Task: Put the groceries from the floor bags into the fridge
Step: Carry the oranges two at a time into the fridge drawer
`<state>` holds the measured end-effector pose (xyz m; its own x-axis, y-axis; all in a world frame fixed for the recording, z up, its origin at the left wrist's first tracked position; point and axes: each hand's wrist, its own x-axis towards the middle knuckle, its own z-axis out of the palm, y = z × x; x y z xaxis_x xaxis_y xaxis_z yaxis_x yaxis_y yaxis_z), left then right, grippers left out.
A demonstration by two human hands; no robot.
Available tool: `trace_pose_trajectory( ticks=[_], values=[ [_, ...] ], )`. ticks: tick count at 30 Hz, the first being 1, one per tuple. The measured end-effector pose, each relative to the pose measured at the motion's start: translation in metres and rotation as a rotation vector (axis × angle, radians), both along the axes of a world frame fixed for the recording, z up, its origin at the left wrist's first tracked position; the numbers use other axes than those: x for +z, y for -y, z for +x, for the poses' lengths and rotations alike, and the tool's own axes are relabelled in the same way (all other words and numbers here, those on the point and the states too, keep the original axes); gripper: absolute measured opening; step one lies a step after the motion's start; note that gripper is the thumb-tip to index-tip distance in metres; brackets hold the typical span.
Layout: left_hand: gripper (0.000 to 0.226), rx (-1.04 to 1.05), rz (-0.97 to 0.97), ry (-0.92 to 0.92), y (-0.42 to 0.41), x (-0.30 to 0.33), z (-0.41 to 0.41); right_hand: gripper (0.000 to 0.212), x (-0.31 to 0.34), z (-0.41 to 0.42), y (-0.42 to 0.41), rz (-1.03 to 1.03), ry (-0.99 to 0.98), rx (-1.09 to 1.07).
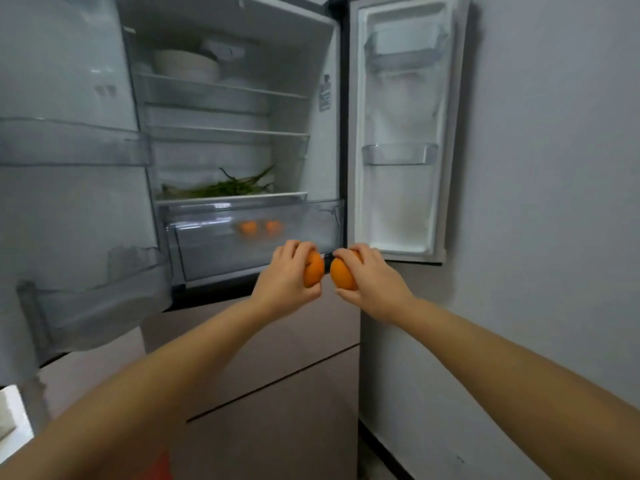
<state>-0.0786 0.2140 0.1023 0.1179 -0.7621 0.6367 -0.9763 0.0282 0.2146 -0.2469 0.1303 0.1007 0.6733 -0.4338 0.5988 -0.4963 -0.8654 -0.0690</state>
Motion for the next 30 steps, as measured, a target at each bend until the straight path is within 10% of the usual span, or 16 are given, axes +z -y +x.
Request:
trace_pose_trajectory(
  ticks=[18, 30],
  values=[
    [0.067, 0.216, -0.007, -0.139, 0.239, 0.132, 0.187, 0.065, 0.126, 0.199, 0.264, 0.046, 0.129, 0.251],
    [0.052, 0.591, 0.923, 0.023, 0.251, 0.142, 0.339, 0.048, 0.129, 0.431, 0.315, 0.006, -0.837, 0.529]
  ],
)
